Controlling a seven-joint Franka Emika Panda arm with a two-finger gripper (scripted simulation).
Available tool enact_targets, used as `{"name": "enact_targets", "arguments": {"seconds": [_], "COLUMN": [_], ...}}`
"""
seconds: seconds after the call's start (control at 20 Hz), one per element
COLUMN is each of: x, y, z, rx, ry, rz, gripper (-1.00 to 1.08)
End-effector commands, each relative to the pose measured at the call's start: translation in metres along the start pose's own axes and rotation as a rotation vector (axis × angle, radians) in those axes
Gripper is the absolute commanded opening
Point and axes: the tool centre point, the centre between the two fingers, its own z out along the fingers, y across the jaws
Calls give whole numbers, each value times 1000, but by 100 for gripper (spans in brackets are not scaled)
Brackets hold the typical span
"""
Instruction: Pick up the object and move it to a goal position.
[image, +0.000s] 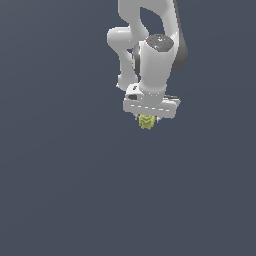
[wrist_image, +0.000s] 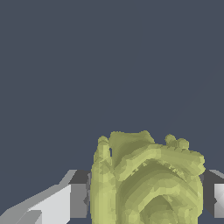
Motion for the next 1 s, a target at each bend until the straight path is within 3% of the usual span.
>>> {"name": "enact_targets", "arguments": {"seconds": [0.0,0.95], "x": [-9,-64], "y": [-1,-10], "z": [-27,-227], "rx": [0,-1], "ry": [0,0], "rz": [0,0], "gripper": [-100,-100]}}
